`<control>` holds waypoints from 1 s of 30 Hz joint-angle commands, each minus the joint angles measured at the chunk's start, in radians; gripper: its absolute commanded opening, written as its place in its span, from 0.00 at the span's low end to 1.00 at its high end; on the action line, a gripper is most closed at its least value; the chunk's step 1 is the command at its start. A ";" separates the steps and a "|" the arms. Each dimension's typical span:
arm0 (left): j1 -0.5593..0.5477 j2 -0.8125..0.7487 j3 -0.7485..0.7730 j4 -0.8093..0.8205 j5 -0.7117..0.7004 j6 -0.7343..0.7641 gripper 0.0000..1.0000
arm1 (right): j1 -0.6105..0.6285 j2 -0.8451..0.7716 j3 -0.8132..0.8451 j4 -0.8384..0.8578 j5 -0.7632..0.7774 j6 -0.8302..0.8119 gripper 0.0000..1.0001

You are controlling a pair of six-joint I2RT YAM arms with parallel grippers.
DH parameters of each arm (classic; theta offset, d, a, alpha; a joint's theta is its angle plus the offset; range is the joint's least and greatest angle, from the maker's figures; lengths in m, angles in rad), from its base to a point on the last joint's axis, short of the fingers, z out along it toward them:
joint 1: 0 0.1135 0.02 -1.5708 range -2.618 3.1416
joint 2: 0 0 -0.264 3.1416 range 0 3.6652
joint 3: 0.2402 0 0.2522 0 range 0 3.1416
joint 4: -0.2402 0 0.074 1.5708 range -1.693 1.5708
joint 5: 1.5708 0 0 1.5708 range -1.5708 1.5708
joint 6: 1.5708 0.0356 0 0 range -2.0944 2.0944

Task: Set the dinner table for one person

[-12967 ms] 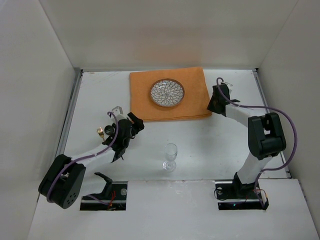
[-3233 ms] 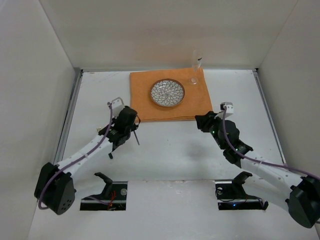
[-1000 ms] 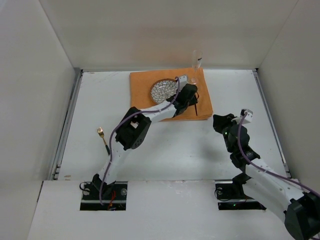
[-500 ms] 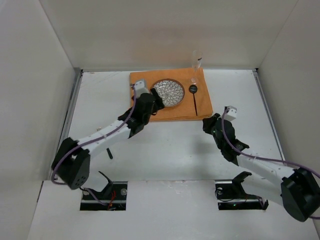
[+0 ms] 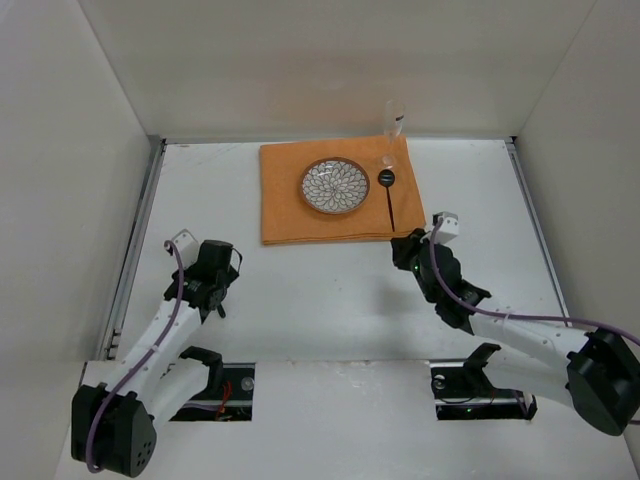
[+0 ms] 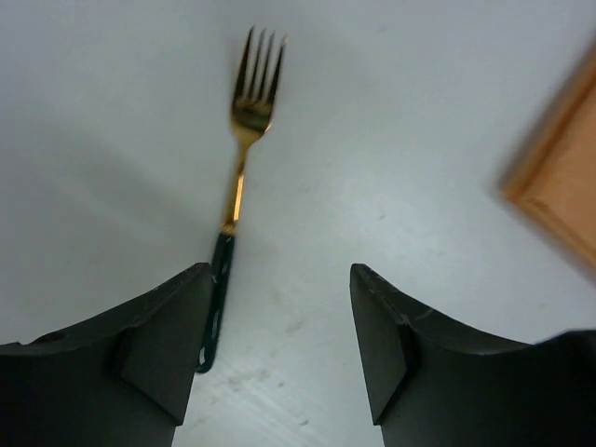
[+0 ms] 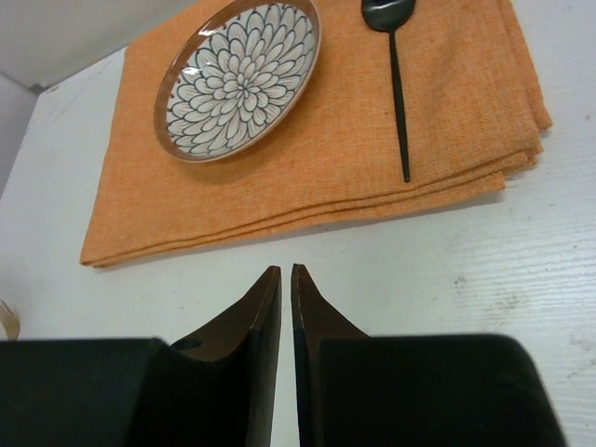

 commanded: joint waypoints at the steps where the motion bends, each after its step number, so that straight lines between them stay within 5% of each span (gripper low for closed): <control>1: 0.016 -0.024 -0.025 -0.168 0.045 -0.060 0.56 | 0.021 -0.008 0.034 0.064 0.007 -0.025 0.15; 8: 0.031 -0.009 -0.052 -0.187 0.033 -0.089 0.43 | 0.001 0.008 0.038 0.038 -0.022 -0.030 0.15; 30: 0.095 0.126 -0.146 -0.022 0.153 -0.128 0.30 | -0.038 -0.057 0.009 0.041 -0.042 -0.062 0.25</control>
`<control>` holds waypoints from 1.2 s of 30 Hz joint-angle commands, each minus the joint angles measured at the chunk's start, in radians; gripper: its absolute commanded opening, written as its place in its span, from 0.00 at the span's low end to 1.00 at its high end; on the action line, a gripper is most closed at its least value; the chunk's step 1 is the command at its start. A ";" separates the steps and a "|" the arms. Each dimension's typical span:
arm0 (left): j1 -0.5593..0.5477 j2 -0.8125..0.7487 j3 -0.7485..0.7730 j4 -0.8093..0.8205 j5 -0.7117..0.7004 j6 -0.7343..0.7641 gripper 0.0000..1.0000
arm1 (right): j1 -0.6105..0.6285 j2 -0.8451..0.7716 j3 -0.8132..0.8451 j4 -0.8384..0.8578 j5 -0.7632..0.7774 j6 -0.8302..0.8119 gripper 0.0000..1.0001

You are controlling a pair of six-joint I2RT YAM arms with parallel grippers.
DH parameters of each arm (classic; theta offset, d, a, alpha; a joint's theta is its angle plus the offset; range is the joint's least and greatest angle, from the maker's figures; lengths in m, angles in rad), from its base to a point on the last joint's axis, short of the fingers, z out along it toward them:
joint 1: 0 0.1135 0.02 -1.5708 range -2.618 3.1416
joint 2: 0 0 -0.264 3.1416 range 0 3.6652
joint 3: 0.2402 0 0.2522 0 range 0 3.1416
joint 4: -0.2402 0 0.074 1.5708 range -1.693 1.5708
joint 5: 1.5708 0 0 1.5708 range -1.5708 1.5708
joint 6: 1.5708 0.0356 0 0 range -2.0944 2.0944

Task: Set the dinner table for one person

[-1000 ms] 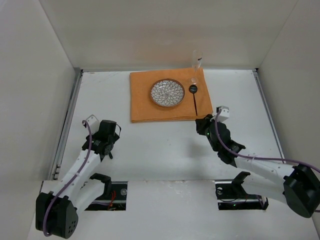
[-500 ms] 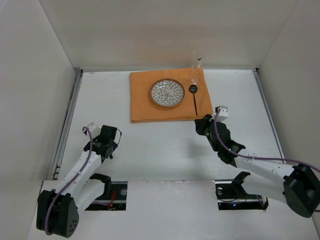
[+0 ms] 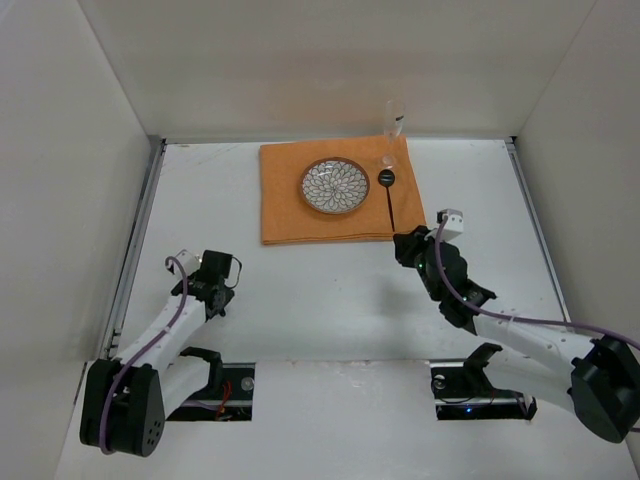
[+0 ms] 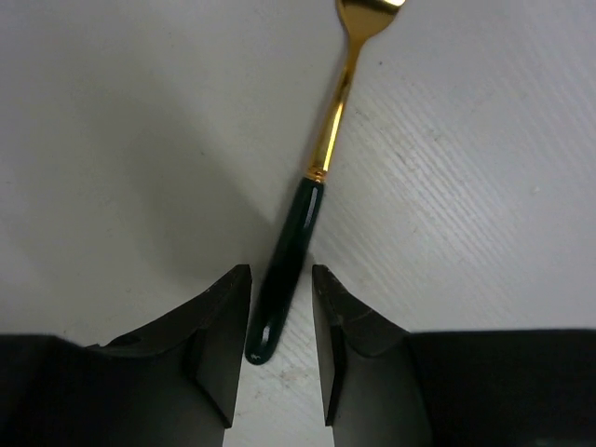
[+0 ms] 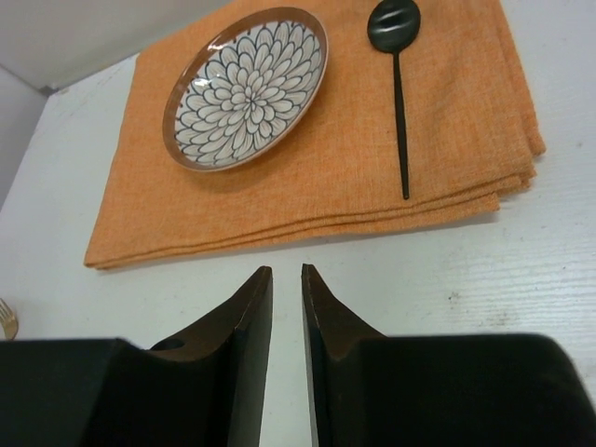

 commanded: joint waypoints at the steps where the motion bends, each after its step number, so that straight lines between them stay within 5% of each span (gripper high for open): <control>1: 0.025 0.012 -0.027 0.015 0.057 -0.013 0.29 | -0.015 -0.030 0.010 0.033 -0.007 -0.012 0.25; 9: 0.028 0.020 -0.057 0.069 0.086 -0.017 0.13 | -0.022 -0.027 0.007 0.038 -0.007 -0.009 0.27; 13: 0.028 -0.031 -0.103 0.136 0.101 -0.017 0.04 | -0.020 -0.030 0.003 0.045 0.003 -0.011 0.38; 22: -0.043 -0.204 -0.017 0.121 0.052 0.072 0.00 | -0.031 -0.019 -0.002 0.061 -0.017 -0.003 0.48; 29: -0.185 -0.093 0.135 0.208 -0.014 0.182 0.00 | -0.032 -0.027 -0.002 0.059 -0.022 0.000 0.48; 36: -0.297 0.206 0.377 0.396 0.037 0.348 0.00 | -0.031 -0.028 -0.006 0.068 -0.011 -0.003 0.48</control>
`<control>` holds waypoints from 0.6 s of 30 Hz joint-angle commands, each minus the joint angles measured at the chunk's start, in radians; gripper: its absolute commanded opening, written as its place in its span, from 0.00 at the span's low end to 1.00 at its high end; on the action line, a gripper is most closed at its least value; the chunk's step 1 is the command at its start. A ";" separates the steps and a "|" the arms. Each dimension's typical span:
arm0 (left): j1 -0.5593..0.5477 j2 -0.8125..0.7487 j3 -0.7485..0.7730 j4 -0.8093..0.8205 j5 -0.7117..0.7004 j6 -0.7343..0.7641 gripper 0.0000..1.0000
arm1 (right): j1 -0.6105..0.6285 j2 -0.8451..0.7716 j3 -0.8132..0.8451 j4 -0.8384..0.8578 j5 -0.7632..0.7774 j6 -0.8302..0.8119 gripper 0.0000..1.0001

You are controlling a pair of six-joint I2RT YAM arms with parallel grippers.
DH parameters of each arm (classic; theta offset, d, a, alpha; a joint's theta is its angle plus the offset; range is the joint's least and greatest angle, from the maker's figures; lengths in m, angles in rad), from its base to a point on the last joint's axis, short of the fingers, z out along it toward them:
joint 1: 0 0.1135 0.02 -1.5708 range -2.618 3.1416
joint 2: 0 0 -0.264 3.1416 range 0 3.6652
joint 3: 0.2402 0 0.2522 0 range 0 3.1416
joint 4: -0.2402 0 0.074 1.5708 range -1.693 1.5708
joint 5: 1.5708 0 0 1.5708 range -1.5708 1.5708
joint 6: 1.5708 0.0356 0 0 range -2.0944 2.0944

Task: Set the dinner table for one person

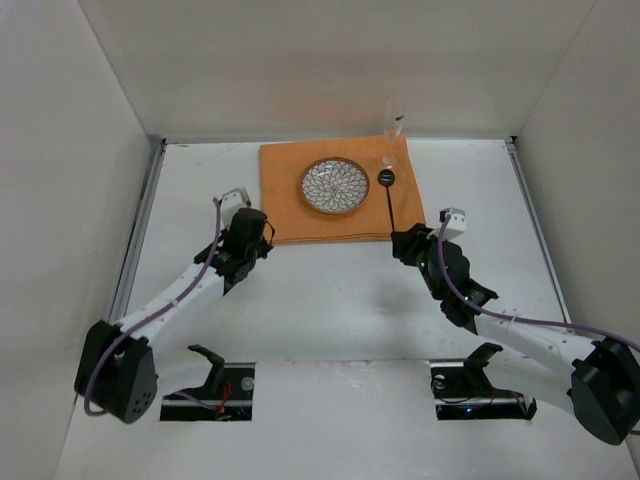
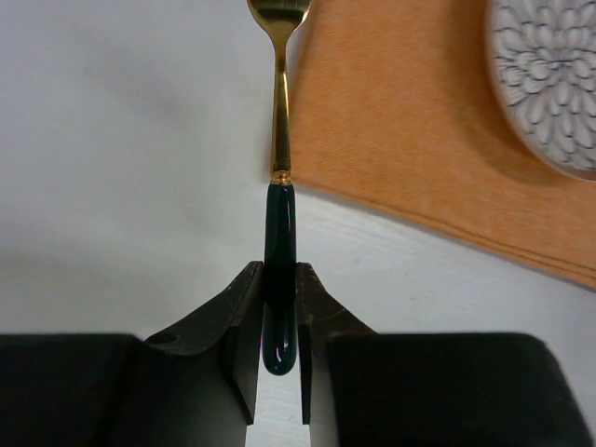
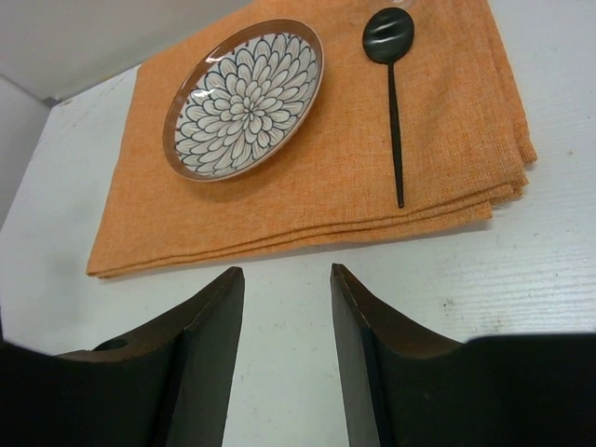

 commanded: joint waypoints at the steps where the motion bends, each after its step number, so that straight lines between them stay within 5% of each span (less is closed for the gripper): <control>1: -0.033 0.134 0.145 0.142 0.054 0.138 0.00 | -0.004 -0.008 -0.006 0.068 -0.001 0.001 0.49; 11: 0.064 0.589 0.487 0.200 0.282 0.220 0.02 | -0.001 0.046 0.008 0.080 -0.004 -0.006 0.49; 18: 0.095 0.759 0.600 0.168 0.329 0.241 0.02 | -0.001 0.035 0.002 0.074 -0.006 0.000 0.49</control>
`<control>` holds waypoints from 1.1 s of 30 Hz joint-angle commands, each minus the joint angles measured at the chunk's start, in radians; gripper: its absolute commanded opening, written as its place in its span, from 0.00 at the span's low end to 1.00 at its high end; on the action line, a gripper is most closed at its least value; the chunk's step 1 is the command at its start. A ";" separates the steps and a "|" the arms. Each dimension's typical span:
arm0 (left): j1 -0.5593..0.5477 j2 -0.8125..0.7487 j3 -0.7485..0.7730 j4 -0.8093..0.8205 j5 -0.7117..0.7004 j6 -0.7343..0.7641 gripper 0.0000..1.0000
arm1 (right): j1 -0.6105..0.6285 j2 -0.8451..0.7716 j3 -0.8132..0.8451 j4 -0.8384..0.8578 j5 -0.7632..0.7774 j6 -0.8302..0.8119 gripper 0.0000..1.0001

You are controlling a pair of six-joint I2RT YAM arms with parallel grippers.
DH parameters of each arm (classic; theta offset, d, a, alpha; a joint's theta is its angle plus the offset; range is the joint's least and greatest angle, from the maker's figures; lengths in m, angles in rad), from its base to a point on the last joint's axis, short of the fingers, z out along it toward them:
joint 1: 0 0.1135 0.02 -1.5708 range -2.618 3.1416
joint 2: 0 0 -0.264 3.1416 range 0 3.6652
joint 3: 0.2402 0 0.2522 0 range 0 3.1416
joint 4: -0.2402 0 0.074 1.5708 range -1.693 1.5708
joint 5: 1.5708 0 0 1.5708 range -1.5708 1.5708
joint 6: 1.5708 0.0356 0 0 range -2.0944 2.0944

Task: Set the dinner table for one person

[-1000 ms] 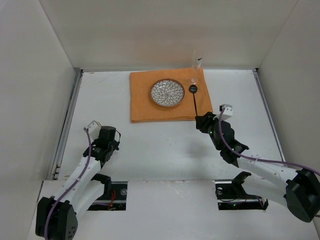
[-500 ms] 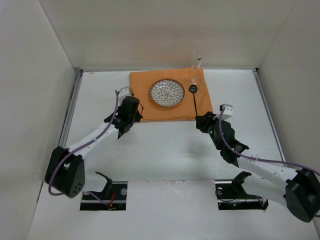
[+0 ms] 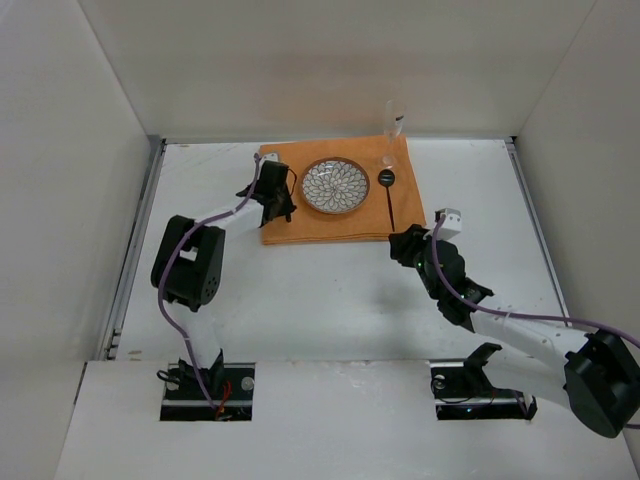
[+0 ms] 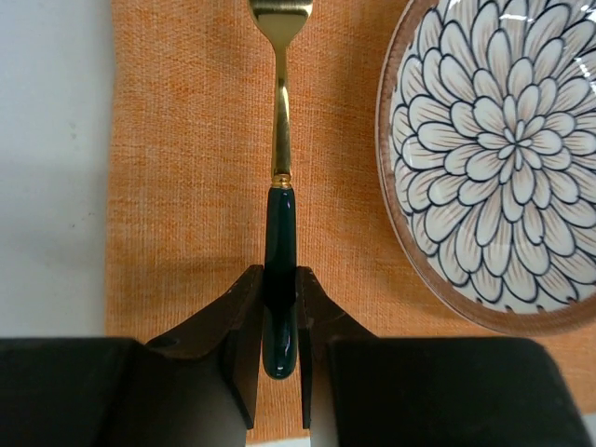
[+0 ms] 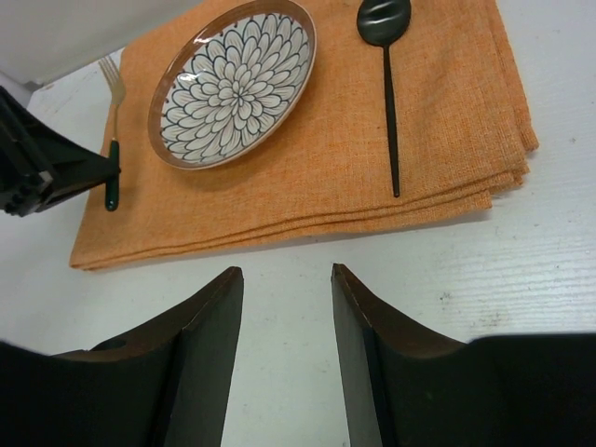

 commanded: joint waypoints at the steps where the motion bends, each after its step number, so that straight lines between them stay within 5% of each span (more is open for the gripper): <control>1: 0.005 0.027 0.070 -0.027 0.072 0.039 0.02 | -0.002 -0.011 0.004 0.059 -0.004 0.002 0.49; 11: 0.008 0.072 0.073 -0.028 0.062 0.026 0.15 | -0.002 0.012 0.008 0.066 -0.007 -0.001 0.50; 18: 0.005 0.017 0.052 -0.028 0.027 0.020 0.38 | -0.001 0.012 0.013 0.059 -0.002 -0.004 0.50; 25: -0.033 -0.201 -0.098 0.035 -0.063 0.001 0.70 | -0.001 0.000 0.013 0.052 -0.003 -0.001 0.50; 27: -0.038 -0.273 -0.172 0.065 -0.079 -0.010 0.84 | -0.001 0.001 0.010 0.060 -0.001 -0.001 0.50; 28: -0.036 -0.307 -0.207 0.076 -0.082 -0.019 1.00 | -0.001 0.008 0.013 0.057 -0.007 0.003 0.50; 33: -0.032 -0.477 -0.383 0.085 -0.108 -0.062 1.00 | -0.002 0.027 0.016 0.062 -0.013 0.005 0.39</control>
